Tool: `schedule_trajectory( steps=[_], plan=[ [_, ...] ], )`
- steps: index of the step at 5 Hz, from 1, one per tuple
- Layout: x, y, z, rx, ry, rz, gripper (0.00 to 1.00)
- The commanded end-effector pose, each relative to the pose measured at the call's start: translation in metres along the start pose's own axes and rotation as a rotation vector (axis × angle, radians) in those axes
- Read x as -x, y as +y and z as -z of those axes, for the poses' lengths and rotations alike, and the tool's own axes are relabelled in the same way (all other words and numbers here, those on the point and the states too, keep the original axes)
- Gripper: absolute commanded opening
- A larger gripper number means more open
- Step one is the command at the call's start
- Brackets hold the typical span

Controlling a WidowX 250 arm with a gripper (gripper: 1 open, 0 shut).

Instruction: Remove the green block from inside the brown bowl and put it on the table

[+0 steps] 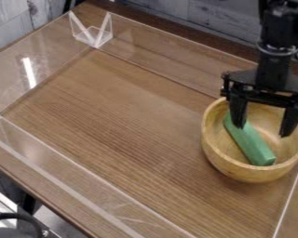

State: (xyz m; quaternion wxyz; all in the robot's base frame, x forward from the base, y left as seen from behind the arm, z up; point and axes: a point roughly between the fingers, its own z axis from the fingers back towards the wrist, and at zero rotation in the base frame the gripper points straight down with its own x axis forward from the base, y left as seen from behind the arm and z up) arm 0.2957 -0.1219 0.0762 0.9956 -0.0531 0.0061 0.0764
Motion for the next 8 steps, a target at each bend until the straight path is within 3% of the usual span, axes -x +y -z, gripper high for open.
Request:
schedule_trajectory(
  steps=[1, 8],
  plan=[
    [-0.007, -0.006, -0.008, 0.033, -0.050, -0.005, 1.00],
    [-0.018, 0.005, -0.004, 0.085, -0.054, -0.085, 1.00]
  ],
)
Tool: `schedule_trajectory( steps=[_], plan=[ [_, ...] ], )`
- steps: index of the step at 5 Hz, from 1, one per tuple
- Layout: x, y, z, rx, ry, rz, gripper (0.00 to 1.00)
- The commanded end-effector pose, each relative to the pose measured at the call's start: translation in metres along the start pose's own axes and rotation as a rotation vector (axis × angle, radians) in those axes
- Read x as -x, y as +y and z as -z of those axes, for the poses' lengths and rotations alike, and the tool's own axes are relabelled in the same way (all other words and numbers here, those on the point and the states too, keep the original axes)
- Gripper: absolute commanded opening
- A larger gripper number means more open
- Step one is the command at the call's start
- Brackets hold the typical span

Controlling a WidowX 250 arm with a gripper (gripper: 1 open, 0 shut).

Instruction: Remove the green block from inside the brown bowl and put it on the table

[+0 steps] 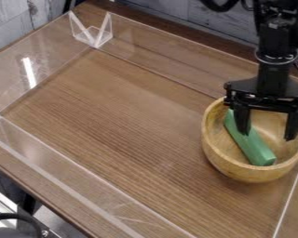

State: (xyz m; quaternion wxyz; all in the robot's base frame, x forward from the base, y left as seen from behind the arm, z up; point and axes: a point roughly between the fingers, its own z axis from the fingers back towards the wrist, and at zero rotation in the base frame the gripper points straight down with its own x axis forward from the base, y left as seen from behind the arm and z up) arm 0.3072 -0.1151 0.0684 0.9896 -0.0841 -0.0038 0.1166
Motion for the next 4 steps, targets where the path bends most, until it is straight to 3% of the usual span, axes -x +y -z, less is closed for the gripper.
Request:
schedule_trajectory(
  steps=[1, 4],
  plan=[
    [-0.007, 0.000, -0.011, 0.027, -0.034, -0.015, 1.00],
    [-0.008, 0.004, 0.001, 0.035, -0.040, -0.032, 1.00]
  ],
)
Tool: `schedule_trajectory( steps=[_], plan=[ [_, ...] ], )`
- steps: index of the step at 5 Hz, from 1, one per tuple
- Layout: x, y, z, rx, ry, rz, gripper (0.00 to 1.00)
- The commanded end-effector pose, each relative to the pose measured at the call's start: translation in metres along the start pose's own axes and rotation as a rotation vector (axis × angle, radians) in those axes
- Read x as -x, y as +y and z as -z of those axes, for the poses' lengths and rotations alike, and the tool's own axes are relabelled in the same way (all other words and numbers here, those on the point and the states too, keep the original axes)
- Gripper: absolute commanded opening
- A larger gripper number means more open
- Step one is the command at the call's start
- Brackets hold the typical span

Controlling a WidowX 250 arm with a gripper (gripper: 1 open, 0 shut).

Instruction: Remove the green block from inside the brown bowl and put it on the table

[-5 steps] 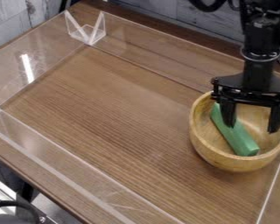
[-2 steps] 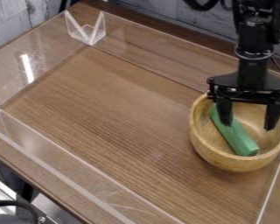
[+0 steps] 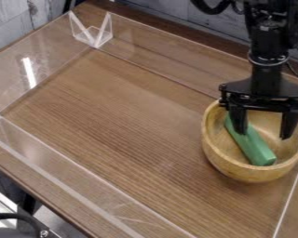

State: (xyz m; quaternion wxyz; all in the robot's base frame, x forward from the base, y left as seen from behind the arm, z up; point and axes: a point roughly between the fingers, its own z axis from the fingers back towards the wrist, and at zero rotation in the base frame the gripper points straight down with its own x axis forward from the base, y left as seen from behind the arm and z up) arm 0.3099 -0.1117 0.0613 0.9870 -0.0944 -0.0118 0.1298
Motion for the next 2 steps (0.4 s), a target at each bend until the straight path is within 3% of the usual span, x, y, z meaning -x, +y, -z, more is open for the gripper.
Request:
schedule_trajectory(
  steps=[1, 2],
  plan=[
    [-0.0046, 0.0021, 0.0030, 0.011, -0.027, -0.012, 1.00],
    [-0.0044, 0.0042, 0.0097, 0.010, -0.028, -0.018, 1.00]
  ],
)
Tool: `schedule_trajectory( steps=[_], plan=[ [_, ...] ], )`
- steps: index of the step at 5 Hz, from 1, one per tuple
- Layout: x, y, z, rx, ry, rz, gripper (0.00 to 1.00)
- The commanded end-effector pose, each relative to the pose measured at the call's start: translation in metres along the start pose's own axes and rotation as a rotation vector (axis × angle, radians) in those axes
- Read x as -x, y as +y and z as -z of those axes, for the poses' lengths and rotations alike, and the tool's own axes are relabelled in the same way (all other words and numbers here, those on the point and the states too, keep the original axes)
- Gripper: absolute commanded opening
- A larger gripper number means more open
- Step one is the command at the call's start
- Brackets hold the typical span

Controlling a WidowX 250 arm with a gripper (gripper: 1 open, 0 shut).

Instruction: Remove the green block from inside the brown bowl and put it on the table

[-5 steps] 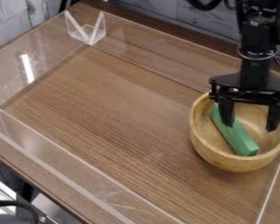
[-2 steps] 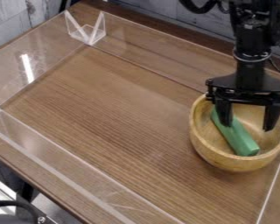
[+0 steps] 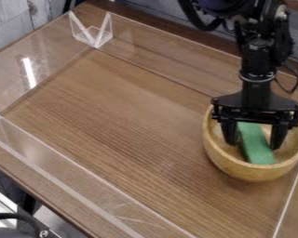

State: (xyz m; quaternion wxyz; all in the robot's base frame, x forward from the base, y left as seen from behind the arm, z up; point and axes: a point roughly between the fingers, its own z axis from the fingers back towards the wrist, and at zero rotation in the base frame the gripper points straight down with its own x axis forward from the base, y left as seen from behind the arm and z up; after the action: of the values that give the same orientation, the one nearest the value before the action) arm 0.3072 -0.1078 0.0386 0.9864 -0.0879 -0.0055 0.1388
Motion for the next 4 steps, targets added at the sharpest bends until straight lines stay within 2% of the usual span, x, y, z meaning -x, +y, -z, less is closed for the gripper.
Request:
schedule_trajectory(
  steps=[1, 2, 4],
  plan=[
    [-0.006, -0.003, -0.008, 0.026, -0.040, -0.003, 0.00],
    [-0.006, -0.003, -0.010, 0.027, -0.039, -0.004, 0.00],
    [-0.005, -0.001, -0.024, 0.030, -0.036, -0.002, 0.00]
  ],
)
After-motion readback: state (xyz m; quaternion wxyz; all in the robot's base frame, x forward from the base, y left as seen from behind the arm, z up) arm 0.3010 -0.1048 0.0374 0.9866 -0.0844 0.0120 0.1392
